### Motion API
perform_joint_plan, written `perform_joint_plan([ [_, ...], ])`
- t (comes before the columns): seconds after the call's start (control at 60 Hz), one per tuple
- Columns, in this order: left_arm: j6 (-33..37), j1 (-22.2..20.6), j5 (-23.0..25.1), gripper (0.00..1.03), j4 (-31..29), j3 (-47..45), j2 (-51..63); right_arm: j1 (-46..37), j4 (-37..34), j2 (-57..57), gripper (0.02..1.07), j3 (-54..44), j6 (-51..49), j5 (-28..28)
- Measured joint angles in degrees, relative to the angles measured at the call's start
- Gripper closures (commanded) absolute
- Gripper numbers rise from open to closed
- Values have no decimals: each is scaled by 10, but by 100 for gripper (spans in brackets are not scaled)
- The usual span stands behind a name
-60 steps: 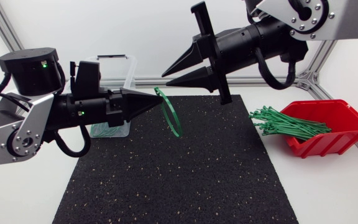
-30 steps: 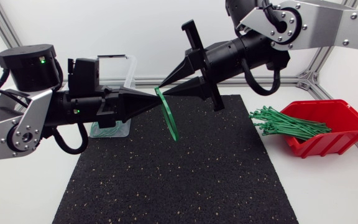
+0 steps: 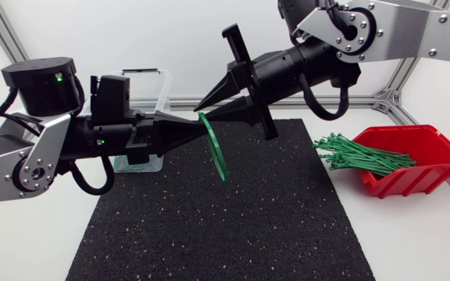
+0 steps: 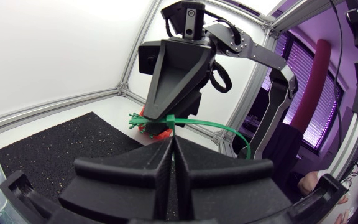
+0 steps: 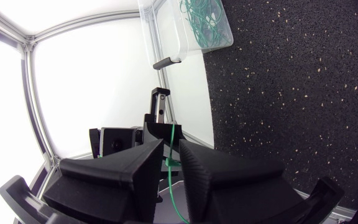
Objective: Take a green cable tie from the red box, thread the tail through the head to close it, then place it in the transparent bin on the left.
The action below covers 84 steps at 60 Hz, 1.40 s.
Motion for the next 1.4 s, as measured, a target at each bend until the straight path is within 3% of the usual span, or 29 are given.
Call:
perform_joint_plan([
  [0.217, 2, 0, 0, 100, 0, 0, 0, 6, 0, 0, 86, 0, 0, 1],
  [0.367, 2, -3, 0, 100, 0, 0, 0, 1, 0, 4, 96, 0, 0, 2],
  [0.517, 2, -8, 0, 100, 0, 0, 0, -7, 1, 6, 96, 0, -8, 5],
  [0.567, 2, -8, 0, 100, 0, 0, 0, -9, 2, 6, 101, 0, -12, 7],
  [1.4, 8, -23, -25, 100, -29, -9, -38, -8, 3, 43, 101, 8, -35, 5],
])
